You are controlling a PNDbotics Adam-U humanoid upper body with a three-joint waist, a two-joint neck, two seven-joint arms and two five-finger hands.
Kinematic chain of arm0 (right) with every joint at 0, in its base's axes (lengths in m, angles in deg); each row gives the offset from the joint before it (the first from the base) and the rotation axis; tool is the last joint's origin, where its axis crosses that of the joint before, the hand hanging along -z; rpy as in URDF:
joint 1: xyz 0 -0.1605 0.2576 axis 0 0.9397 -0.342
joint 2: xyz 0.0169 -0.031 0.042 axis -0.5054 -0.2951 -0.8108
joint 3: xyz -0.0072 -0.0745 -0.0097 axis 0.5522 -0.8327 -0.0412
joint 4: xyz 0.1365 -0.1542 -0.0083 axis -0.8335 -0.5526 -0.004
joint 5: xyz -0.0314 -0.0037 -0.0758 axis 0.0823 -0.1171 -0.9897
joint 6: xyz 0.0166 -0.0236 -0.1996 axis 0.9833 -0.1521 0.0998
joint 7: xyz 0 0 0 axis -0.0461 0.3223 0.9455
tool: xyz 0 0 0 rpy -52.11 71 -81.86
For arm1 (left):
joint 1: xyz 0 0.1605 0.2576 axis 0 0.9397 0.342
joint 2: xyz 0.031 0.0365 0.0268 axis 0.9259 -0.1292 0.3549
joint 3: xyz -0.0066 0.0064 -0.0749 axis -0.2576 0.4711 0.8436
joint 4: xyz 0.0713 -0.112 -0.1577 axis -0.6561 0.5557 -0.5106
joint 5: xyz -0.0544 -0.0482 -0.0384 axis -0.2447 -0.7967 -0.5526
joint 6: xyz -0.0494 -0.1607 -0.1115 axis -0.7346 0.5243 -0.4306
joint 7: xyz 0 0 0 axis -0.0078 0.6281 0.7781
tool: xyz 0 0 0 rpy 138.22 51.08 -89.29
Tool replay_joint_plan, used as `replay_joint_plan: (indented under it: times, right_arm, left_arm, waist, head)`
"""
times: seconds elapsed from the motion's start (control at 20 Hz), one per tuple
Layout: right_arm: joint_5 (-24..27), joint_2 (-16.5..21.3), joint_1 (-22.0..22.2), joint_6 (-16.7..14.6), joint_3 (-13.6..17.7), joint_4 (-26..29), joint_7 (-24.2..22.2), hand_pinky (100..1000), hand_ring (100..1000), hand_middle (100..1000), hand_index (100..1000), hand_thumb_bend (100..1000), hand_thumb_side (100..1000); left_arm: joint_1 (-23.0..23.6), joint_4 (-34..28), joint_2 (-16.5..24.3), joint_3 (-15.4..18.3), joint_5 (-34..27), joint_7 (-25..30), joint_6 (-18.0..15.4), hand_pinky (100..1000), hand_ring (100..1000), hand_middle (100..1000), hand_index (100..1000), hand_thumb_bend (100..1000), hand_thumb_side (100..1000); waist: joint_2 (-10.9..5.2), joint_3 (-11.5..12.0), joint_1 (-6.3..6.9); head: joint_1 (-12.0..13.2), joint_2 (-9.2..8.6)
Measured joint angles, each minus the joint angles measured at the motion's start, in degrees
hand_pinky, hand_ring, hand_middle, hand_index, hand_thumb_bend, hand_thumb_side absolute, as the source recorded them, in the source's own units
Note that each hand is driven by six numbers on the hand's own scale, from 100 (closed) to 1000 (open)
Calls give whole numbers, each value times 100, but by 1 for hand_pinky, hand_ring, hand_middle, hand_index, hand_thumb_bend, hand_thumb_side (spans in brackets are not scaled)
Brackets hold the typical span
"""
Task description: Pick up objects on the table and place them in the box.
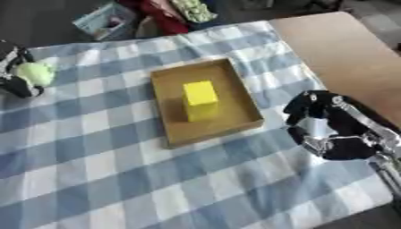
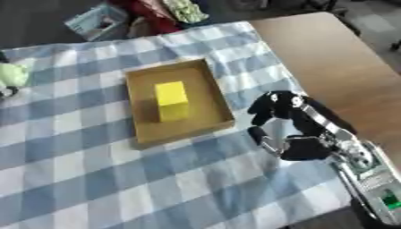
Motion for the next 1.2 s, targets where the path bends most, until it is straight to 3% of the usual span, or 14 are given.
replay_joint_plan:
  times: [0.25, 0.6, 0.9, 1.2]
  right_arm:
    - [0, -2, 8, 0, 0, -18, -1, 611, 602, 638, 676, 249, 226]
    - [0, -5, 15, -6, -2, -35, -10, 611, 601, 637, 676, 251, 225]
    - [2, -23, 5, 1, -28, -35, -52, 610, 601, 637, 675, 251, 225]
    - [7, -57, -15, 10, -83, -35, -109, 610, 600, 637, 675, 253, 226]
  left_arm:
    - [13, -185, -1, -49, 52, -266, 11, 514, 422, 419, 634, 178, 100]
    - [-104, -1108, -75, -483, 21, -511, -249, 487, 401, 392, 619, 154, 100]
    - [-352, -1827, -554, -988, -243, -320, -580, 480, 400, 389, 620, 141, 100]
    - [-458, -2010, -1165, -1360, -385, -111, -843, 491, 409, 398, 628, 141, 100]
  waist:
    - [-16, 68, -4]
    - [-88, 124, -13]
    - [-118, 101, -17]
    - [-118, 9, -16]
  head:
    - [-14, 0]
    - [-47, 1]
    - [-40, 1]
    - [2, -4]
